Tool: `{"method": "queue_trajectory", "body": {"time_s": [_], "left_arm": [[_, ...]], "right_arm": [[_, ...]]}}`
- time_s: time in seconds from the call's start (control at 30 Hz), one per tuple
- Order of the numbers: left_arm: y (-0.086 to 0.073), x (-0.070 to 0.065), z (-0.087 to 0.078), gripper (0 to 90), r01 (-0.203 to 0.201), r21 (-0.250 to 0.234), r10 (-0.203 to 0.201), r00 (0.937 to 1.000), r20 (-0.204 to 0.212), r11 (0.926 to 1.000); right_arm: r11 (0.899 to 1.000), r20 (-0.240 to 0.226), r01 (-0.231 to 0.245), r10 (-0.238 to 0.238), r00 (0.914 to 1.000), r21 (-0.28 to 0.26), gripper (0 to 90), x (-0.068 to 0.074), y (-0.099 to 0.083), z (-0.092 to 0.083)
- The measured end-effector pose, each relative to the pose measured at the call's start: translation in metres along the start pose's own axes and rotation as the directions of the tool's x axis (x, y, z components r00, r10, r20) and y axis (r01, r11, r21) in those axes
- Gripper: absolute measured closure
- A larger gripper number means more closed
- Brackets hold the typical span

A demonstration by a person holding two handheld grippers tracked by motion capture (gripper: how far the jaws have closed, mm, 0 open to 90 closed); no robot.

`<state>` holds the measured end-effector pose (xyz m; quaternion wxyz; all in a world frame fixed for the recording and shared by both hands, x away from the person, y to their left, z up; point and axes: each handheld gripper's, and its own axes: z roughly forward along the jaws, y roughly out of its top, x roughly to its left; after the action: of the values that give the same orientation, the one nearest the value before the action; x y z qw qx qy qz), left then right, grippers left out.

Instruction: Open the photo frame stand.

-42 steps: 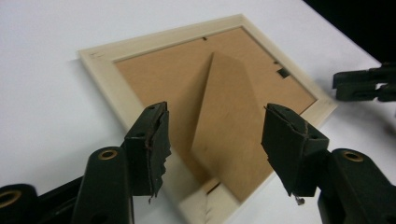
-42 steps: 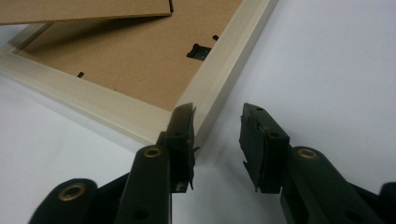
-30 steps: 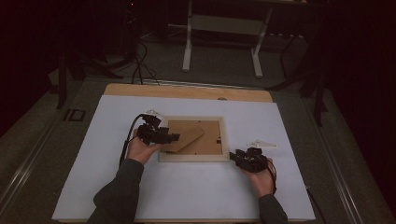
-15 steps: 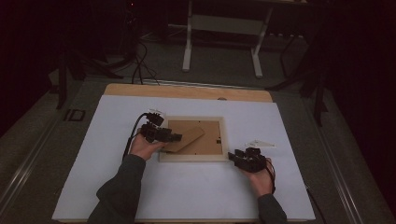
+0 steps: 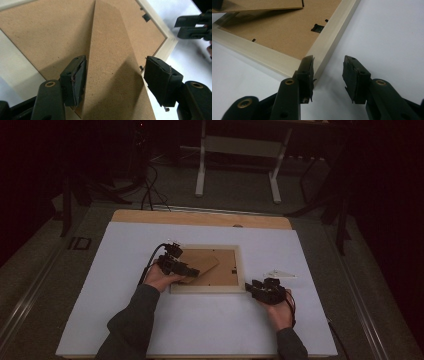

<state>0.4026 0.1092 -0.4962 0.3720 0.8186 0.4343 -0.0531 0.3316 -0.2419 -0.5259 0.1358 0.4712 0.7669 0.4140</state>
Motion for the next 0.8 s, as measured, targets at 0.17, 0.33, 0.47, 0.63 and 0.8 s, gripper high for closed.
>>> {"method": "queue_trajectory", "body": {"time_s": [0.17, 0.33, 0.47, 0.63, 0.8], "left_arm": [[0.000, -0.002, 0.005, 36.6, -0.011, 0.025, 0.011, 0.9999, 0.008, 0.9996], [0.001, -0.004, 0.005, 39.7, -0.030, 0.037, 0.030, 0.9994, -0.019, 0.9989], [0.002, -0.007, 0.005, 39.9, -0.038, 0.046, 0.040, 0.9986, -0.035, 0.9982], [0.003, -0.010, 0.004, 39.9, -0.062, 0.048, 0.065, 0.9962, -0.059, 0.9969], [0.003, -0.014, 0.004, 39.9, -0.084, 0.043, 0.087, 0.9930, -0.079, 0.9955]], "right_arm": [[1.000, -0.001, 0.003, -0.003, 1.0000, 0.001, 60.0, 0.000, 0.000, 0.001], [1.000, 0.001, 0.002, -0.002, 1.0000, 0.002, 60.1, 0.000, 0.000, 0.001], [1.000, 0.002, 0.003, -0.003, 1.0000, 0.002, 60.0, 0.000, 0.000, 0.001], [1.000, 0.003, -0.001, 0.001, 1.0000, -0.001, 60.0, -0.001, 0.000, 0.000], [1.000, 0.003, 0.000, 0.000, 1.0000, -0.003, 60.1, -0.001, 0.001, 0.000]]}}
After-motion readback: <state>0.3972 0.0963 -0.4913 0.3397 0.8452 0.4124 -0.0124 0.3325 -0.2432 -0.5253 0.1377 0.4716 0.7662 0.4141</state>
